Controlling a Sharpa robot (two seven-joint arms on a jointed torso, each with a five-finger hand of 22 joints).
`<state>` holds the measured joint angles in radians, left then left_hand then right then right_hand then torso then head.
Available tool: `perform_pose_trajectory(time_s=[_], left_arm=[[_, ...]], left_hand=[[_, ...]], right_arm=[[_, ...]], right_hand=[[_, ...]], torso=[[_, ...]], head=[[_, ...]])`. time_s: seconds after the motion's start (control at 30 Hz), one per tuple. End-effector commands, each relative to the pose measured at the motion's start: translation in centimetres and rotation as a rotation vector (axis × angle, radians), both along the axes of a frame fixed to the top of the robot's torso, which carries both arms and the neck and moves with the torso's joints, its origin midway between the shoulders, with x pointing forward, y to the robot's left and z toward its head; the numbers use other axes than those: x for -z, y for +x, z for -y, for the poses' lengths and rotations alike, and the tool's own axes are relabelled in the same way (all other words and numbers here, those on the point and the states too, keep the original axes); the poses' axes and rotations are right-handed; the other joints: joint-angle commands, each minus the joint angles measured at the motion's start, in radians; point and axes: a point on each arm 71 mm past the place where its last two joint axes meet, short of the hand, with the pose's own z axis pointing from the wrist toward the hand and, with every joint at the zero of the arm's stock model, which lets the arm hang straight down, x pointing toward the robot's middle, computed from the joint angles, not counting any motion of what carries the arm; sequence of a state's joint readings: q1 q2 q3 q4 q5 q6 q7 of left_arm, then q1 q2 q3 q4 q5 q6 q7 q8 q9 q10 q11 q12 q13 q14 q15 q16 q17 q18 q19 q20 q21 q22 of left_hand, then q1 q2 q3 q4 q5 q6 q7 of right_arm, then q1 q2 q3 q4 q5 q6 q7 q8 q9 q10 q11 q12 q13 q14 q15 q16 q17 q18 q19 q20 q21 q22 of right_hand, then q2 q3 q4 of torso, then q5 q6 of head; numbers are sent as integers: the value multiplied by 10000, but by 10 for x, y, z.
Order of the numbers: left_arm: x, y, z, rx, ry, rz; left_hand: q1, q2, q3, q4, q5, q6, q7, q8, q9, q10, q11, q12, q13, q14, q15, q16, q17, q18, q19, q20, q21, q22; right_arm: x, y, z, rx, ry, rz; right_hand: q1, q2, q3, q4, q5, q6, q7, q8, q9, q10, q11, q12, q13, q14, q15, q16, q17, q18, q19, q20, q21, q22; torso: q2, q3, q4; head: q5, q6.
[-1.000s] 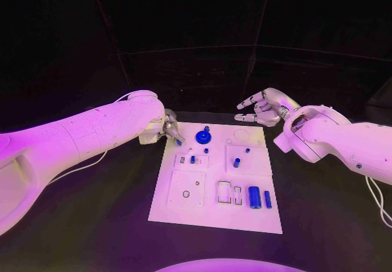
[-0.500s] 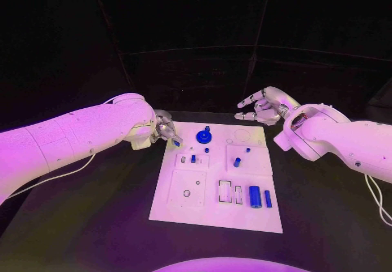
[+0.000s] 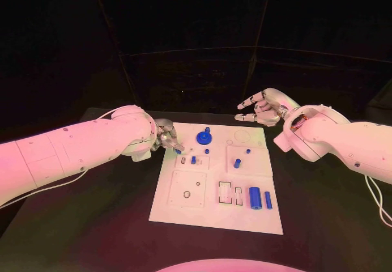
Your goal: Assemble the parts on the task board
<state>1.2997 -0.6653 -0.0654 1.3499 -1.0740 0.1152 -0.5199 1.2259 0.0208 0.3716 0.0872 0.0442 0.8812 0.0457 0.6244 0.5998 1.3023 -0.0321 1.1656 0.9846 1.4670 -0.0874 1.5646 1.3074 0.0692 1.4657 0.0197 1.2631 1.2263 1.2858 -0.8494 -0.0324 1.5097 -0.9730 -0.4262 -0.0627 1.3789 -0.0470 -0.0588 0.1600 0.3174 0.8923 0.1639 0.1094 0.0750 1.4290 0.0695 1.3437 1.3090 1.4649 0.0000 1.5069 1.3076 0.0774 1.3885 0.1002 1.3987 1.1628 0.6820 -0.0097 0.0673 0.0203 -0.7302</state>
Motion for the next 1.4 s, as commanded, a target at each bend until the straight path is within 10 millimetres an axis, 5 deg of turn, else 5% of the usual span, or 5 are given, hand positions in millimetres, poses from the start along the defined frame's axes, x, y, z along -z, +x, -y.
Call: perform_pose_trajectory(time_s=[0.03, 1.4], left_arm=[[-2, 0, 2, 146, 252, 704], [19, -12, 16, 847, 735, -33]], left_hand=[[-63, -4, 1061, -931, 32, 5, -66, 44, 226, 84, -26, 57, 2, 1038, -73, 62, 2634, 69, 174, -88, 54, 18], [-147, -67, 1216, -950, 32, 4, -71, 81, 258, 80, -30, 35, -29, 1038, -78, 62, 2634, 73, 172, -93, 33, 4]], right_arm=[[-1, 0, -2, -130, -4, 25], [-1, 0, -2, -134, -9, 9]], right_hand=[[-26, 96, -41, -25, -7, 64, -27, 25, -13, -58, 24, -50, 413, 676, -54, -69, 831, 38, -68, 4, -32, -9], [-26, 96, -41, -25, -7, 64, -27, 25, -13, -58, 24, -50, 413, 676, -54, -69, 831, 38, -68, 4, -32, -9]], torso=[[8, 10, -18], [7, 6, -12]], head=[[33, -2], [28, -108]])
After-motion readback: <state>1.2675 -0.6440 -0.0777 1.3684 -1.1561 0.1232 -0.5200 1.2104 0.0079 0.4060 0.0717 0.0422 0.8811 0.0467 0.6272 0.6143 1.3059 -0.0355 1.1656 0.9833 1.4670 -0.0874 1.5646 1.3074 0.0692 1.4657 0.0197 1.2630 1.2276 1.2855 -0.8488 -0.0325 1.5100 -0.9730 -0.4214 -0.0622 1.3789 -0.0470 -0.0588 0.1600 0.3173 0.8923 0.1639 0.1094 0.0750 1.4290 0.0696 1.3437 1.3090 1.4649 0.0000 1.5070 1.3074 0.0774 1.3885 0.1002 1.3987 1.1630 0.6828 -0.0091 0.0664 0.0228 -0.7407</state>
